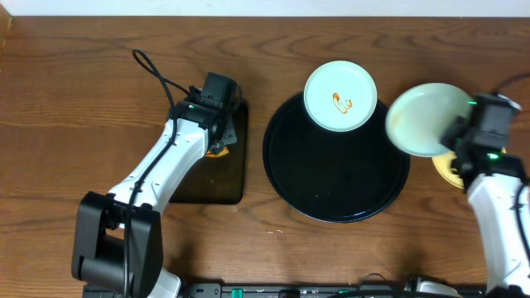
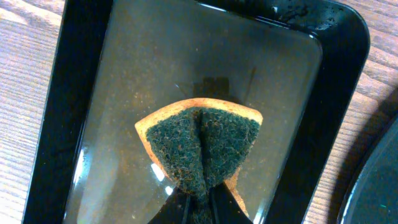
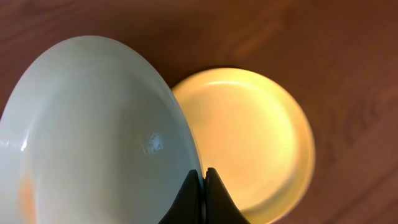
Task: Clean dirty plates on tray and stack at the side
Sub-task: 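Stack the blue plate onto the yellow plate with the right gripper, then move the right gripper back to grasp the rear blue plate rim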
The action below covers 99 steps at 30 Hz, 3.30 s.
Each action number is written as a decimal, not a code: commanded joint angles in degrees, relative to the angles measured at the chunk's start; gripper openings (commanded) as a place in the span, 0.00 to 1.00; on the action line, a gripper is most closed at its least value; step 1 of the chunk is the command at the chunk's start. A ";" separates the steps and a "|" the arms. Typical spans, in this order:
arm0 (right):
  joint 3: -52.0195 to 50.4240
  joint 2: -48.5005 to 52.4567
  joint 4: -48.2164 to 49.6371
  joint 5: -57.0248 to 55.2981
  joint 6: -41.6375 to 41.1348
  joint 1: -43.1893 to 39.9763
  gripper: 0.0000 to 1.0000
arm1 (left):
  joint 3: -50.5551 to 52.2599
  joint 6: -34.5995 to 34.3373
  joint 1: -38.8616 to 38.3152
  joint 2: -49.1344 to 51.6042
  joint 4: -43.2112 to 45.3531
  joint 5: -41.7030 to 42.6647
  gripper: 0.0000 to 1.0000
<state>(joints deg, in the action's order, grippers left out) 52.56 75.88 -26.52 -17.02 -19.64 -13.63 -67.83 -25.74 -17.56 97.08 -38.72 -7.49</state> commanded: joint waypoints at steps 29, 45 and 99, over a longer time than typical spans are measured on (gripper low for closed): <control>0.92 8.68 2.10 29.27 1.77 -15.76 0.44 | 0.13 -0.74 0.20 0.07 -0.24 -0.94 0.08; 0.90 17.64 0.98 27.54 4.04 -14.14 0.01 | 0.13 -0.76 0.20 0.07 -1.07 -0.92 0.08; 0.92 32.74 27.19 35.45 2.99 14.95 0.07 | 0.13 -0.76 0.20 0.07 -1.33 -0.90 0.08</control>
<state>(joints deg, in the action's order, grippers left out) 52.84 107.96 1.78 17.56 -16.32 0.95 -67.83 -25.76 -17.56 97.08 -39.92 -7.49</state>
